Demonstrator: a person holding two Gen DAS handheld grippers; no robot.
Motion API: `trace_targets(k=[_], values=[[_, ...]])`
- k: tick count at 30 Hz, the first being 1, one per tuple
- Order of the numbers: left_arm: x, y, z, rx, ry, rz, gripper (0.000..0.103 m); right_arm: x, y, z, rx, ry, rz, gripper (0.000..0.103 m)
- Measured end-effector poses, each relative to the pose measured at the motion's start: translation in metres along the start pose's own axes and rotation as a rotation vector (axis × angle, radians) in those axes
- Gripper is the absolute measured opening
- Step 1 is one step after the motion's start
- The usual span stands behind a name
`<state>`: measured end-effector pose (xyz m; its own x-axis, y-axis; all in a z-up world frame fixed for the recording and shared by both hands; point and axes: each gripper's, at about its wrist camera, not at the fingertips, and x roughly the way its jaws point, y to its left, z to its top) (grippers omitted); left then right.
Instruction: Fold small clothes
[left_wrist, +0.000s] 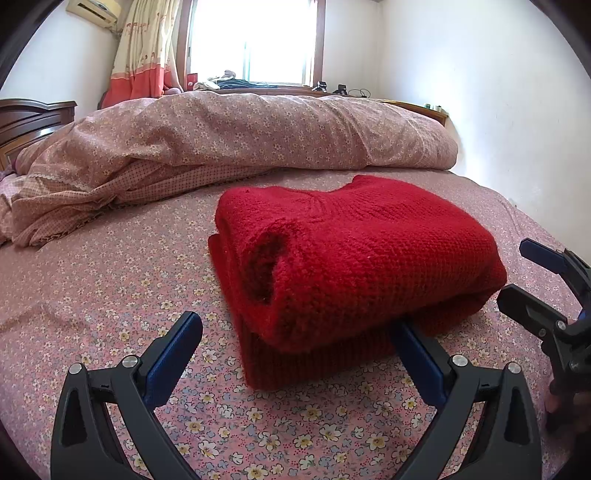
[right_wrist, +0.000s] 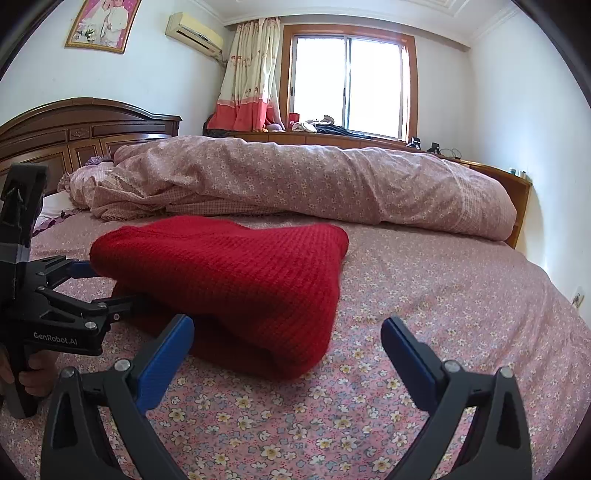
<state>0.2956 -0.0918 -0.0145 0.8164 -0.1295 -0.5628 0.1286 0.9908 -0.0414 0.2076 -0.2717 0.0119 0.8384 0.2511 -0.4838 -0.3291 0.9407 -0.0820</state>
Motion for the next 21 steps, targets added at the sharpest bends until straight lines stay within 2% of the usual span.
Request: trace_targets(k=[21], values=[[0.0008, 0.0022, -0.0003, 0.000, 0.004, -0.002, 0.098, -0.0020, 0.0008, 0.0001, 0.001, 0.000, -0.001, 0.103]])
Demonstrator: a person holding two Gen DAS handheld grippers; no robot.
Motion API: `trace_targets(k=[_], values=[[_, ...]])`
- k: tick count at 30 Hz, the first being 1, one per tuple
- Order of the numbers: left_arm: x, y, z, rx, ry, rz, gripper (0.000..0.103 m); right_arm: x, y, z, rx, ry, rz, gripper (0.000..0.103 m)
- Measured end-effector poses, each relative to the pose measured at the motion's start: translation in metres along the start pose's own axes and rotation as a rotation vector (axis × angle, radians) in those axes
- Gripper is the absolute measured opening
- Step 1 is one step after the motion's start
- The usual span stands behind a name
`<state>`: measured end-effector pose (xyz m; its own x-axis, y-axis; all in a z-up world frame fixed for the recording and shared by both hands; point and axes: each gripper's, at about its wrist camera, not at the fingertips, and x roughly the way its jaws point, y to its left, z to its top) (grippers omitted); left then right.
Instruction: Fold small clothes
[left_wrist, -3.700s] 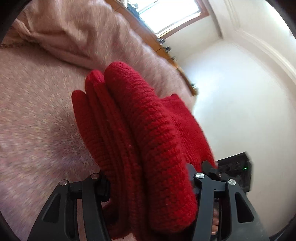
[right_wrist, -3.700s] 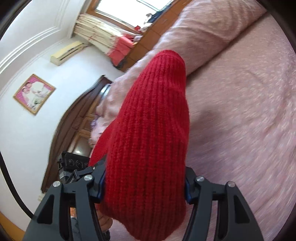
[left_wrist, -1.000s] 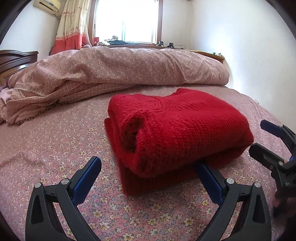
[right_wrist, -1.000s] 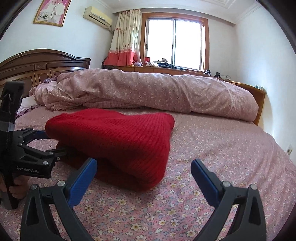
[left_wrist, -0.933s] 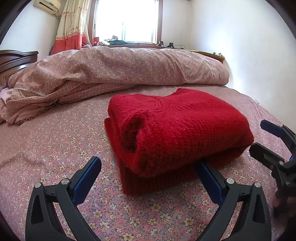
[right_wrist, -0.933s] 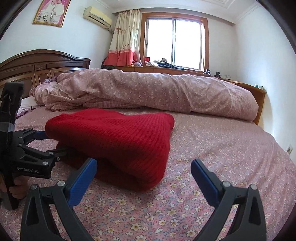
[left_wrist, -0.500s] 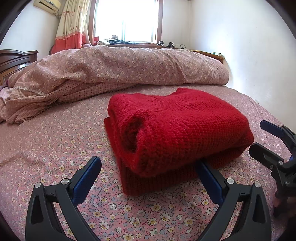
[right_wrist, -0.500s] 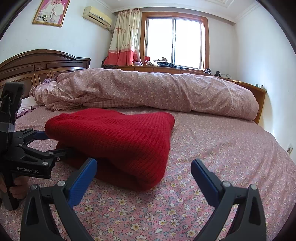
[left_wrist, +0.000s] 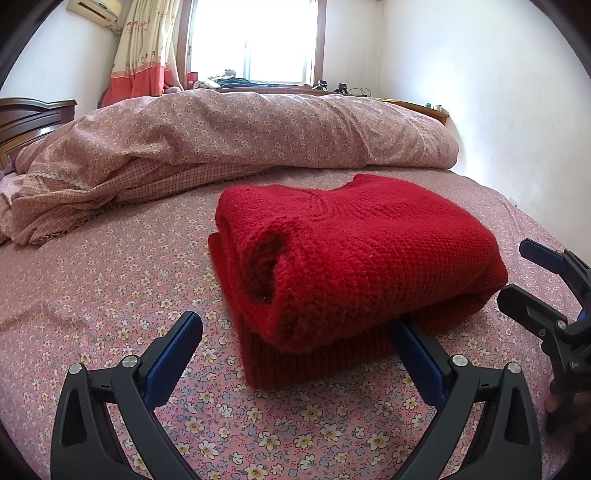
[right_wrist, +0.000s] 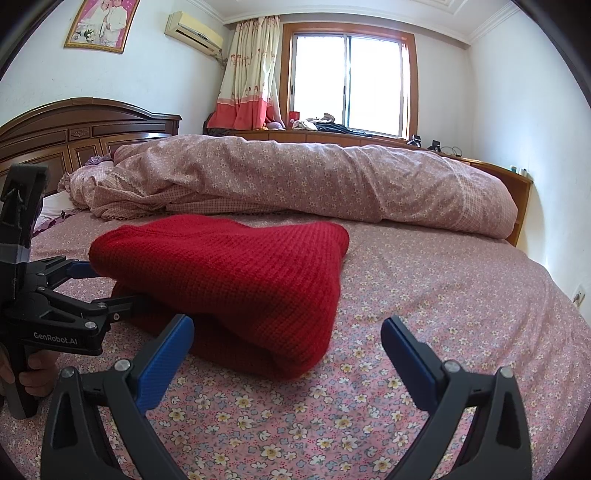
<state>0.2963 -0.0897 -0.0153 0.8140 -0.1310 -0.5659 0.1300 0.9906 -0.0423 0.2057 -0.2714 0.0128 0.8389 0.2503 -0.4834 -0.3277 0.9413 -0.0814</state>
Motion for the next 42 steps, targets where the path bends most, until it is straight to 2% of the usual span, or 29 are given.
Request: trace_targets(k=[42], values=[[0.0019, 0.0033, -0.0008, -0.003, 0.009, 0.003, 0.098, -0.0005, 0.0013, -0.0013, 0.003, 0.003, 0.001, 0.103]])
